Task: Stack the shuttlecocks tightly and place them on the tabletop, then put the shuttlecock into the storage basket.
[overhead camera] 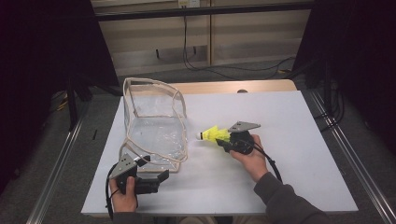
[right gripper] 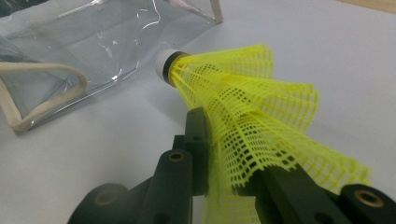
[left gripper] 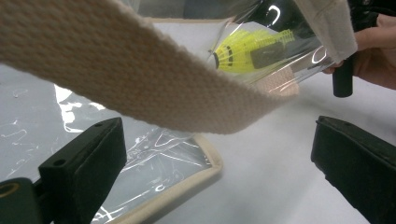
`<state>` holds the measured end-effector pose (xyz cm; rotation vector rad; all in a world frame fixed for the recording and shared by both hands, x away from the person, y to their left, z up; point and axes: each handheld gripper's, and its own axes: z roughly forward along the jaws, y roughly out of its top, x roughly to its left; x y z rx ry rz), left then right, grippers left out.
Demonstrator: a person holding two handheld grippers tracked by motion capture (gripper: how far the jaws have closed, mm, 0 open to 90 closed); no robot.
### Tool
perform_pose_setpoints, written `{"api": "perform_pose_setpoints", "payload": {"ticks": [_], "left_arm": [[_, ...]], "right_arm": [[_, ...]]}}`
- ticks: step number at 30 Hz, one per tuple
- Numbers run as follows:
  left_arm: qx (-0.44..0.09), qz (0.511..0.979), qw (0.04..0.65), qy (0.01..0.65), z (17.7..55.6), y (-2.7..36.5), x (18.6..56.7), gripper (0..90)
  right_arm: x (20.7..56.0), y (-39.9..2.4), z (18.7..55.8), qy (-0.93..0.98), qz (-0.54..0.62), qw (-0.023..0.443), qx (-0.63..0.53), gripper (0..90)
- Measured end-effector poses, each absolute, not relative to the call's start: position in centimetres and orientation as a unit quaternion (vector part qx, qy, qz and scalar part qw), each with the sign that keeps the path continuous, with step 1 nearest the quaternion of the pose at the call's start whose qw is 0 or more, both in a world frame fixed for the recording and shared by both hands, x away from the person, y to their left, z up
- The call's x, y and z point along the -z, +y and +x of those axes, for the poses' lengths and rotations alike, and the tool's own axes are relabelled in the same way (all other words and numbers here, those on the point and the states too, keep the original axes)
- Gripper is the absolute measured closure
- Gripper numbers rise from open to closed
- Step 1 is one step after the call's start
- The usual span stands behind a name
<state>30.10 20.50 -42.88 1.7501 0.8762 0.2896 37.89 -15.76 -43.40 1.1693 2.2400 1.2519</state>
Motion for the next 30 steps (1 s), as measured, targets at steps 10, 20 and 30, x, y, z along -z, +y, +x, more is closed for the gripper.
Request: {"api": "perform_pose_setpoints", "payload": {"ticks": [10, 20, 30], "left_arm": [[-0.122, 0.741, 0.547, 0.369, 30.2, 20.5, 43.0, 3.4], [-0.120, 0.742, 0.548, 0.368, 30.2, 20.4, 43.0, 3.4], [-0.119, 0.741, 0.549, 0.368, 30.3, 20.2, 43.0, 3.4]], "right_arm": [[42.0, -16.3, 37.6, 0.787, 0.402, 0.160, -0.439, 80.0], [40.0, -17.1, 37.4, 0.788, 0.398, 0.158, -0.441, 80.1], [38.4, -17.6, 37.6, 0.789, 0.398, 0.156, -0.442, 80.1]]}}
